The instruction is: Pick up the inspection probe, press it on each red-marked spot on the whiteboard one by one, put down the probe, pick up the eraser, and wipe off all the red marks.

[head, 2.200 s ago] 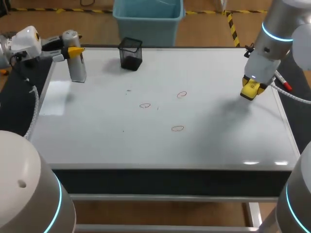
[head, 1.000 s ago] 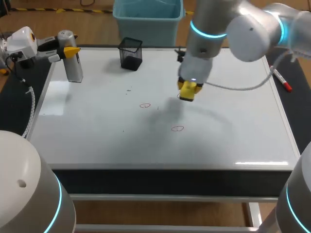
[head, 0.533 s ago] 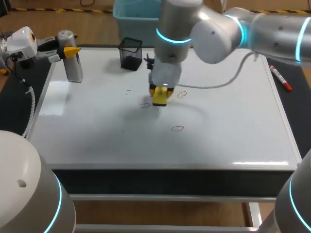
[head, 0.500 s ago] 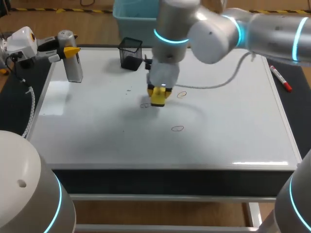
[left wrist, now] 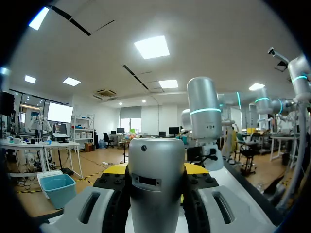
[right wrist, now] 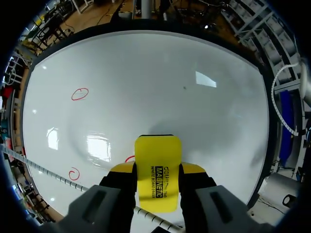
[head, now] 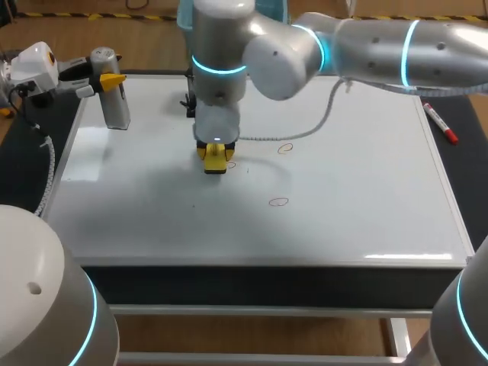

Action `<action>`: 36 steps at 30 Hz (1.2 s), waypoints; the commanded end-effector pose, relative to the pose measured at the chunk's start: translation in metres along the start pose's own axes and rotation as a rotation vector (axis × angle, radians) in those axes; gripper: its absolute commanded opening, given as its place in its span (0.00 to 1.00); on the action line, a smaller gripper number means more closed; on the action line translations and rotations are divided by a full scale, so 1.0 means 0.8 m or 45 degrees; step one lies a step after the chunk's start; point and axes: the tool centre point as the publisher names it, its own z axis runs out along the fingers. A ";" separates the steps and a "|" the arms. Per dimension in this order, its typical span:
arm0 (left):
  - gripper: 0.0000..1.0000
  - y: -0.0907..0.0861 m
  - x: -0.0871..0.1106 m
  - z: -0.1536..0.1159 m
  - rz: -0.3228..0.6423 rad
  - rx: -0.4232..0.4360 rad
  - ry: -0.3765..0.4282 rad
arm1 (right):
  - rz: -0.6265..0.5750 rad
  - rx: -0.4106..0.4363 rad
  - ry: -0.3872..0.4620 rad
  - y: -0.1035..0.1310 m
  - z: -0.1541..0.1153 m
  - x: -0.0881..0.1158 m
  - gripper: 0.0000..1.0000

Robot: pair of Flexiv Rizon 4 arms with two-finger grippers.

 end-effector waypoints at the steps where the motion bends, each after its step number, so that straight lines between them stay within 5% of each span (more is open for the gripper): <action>1: 0.00 -0.001 0.000 0.000 0.000 0.000 -0.001 | 0.000 -0.005 0.144 -0.001 0.008 -0.006 0.00; 18: 0.00 -0.001 0.000 0.000 0.000 0.000 -0.001 | 0.034 -0.024 0.143 0.004 0.029 0.020 0.00; 36: 0.00 -0.001 0.000 0.000 0.000 0.000 -0.001 | 0.203 -0.006 0.131 -0.003 0.014 0.097 0.00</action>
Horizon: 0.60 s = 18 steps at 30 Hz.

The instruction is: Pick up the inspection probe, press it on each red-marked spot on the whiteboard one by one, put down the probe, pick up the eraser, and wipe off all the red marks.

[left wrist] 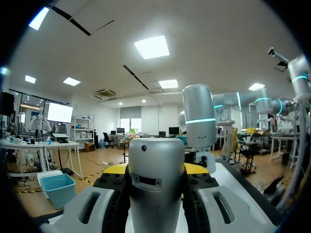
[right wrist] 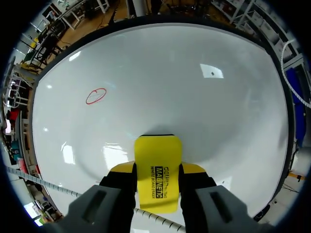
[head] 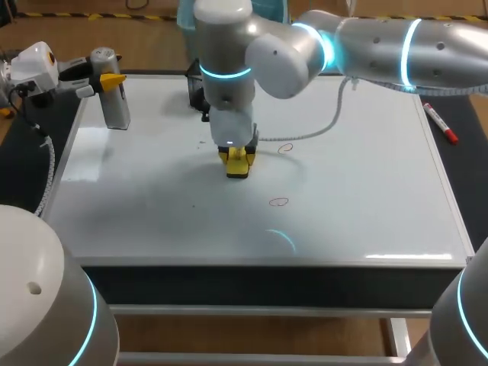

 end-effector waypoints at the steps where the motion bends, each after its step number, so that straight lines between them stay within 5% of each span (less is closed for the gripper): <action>1: 0.00 -0.001 0.000 0.000 0.001 0.000 -0.001 | 0.010 0.019 -0.021 0.002 -0.007 0.023 0.00; 18: 0.00 -0.001 0.000 0.000 0.001 0.000 -0.001 | -0.009 0.059 -0.117 -0.026 -0.098 0.074 0.00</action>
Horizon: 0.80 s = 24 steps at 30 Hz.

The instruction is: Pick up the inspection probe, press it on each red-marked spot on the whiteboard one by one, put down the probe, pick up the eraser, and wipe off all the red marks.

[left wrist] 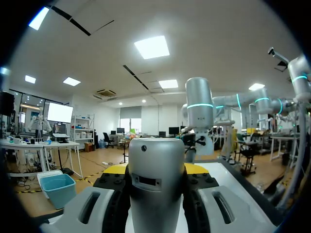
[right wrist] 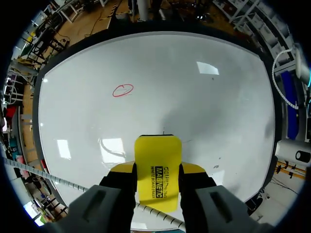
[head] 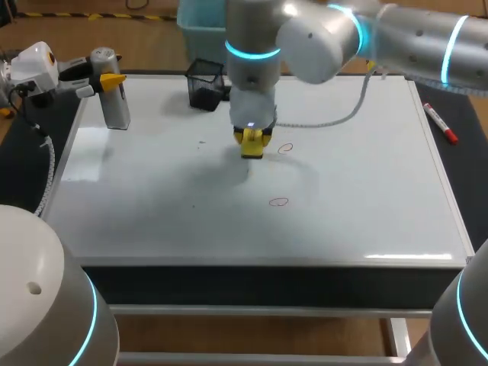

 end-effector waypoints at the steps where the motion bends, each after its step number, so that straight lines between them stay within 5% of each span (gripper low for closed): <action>1: 0.00 -0.001 0.000 0.000 0.001 0.000 -0.001 | 0.020 -0.023 -0.044 -0.011 -0.024 0.033 0.00; 8: 0.00 -0.001 0.000 0.000 0.001 0.000 -0.001 | 0.133 -0.066 -0.046 -0.030 -0.030 0.092 0.00; 24: 0.00 -0.001 0.000 0.000 0.001 0.000 -0.001 | 0.476 -0.085 -0.081 -0.066 -0.024 0.285 0.00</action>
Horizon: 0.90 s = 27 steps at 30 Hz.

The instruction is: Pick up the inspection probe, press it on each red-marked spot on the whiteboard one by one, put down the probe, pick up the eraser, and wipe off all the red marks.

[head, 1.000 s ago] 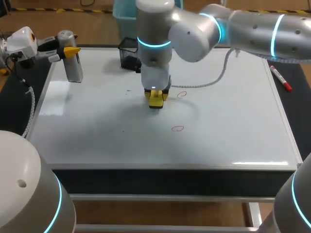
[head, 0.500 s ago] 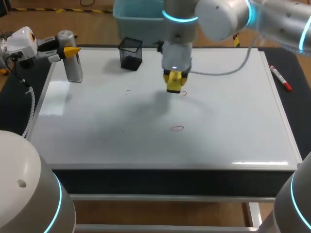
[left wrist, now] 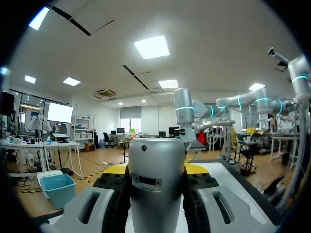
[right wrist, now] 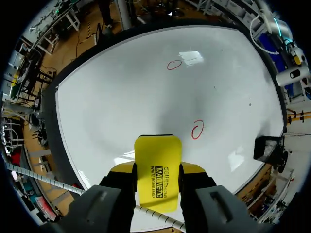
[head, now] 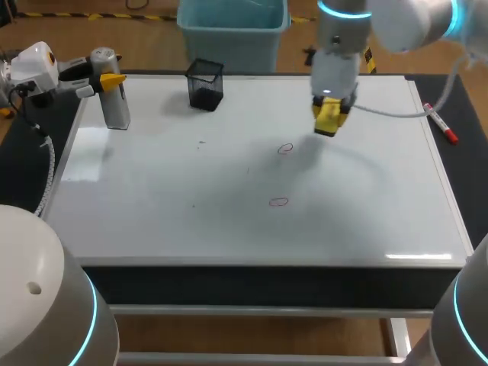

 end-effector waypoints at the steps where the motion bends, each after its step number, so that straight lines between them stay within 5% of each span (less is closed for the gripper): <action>1: 0.00 -0.001 0.000 0.000 0.001 0.000 -0.001 | 0.055 -0.026 -0.070 -0.018 0.007 0.083 0.00; 13: 0.00 -0.001 0.000 0.000 0.001 0.000 -0.001 | 0.193 -0.028 -0.018 -0.041 0.024 0.160 0.00; 27: 0.00 -0.001 0.000 0.000 0.001 0.000 -0.001 | 0.240 -0.003 -0.035 -0.039 0.019 0.177 0.00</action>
